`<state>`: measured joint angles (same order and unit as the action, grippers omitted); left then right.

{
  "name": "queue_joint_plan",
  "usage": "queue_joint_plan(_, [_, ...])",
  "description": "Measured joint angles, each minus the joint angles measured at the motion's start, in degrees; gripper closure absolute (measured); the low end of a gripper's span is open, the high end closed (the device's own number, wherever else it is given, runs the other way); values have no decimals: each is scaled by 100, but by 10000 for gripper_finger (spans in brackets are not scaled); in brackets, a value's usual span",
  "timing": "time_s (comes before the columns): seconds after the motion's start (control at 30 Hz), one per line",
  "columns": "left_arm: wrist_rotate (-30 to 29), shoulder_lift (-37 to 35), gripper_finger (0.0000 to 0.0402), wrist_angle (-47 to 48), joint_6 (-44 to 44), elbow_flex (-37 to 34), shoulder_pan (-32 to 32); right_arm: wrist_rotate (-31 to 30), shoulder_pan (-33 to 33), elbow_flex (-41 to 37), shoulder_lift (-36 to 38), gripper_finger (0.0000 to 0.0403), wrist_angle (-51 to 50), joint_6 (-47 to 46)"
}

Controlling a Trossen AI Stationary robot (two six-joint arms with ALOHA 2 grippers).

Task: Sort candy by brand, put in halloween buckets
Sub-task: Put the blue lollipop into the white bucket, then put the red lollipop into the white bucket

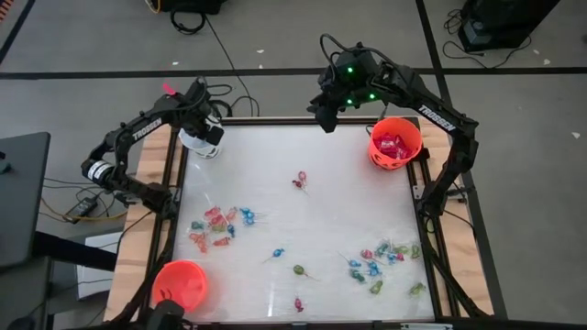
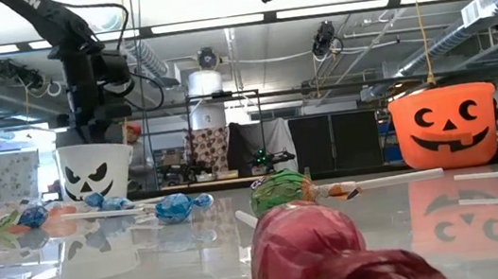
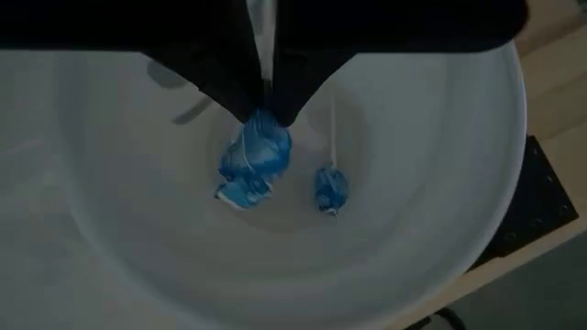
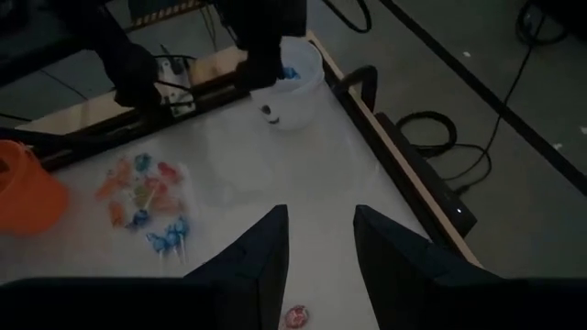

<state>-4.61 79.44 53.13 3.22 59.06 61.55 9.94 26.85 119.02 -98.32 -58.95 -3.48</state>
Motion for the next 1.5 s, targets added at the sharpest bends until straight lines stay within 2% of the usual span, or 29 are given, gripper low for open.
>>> queue_joint_plan(0.27, [40, -2, 255, 7, 151, 13, -2, 13, -39, -1145, -7, 266, 19, -240])
queue_joint_plan(0.4, [85, -2, 224, 289, 156, 216, -10, -109, -180, -1799, -7, 266, 104, -343])
queue_joint_plan(0.57, [82, -188, 218, 544, 162, 621, -10, -375, -420, -2648, -9, 266, 369, -492])
queue_joint_plan(0.8, [85, -927, 218, 550, 166, 1009, -22, -431, -718, -3685, -9, 266, 1162, -982])
queue_joint_plan(0.97, [478, -1460, 218, 546, 139, 1025, -214, -579, -844, -4289, -9, 266, 1856, -1404])
queue_joint_plan(1.13, [766, -1763, 218, 449, 121, 1025, -739, -1042, -900, -4625, -7, 266, 2070, -1645])
queue_joint_plan(1.23, [888, -1816, 218, 303, 25, 1004, -1197, -1015, -957, -4725, -7, 266, 2120, -1493])
queue_joint_plan(1.5, [942, -1674, 218, -22, -278, 995, -2329, -695, -1225, -5352, -7, 266, 3312, -1077])
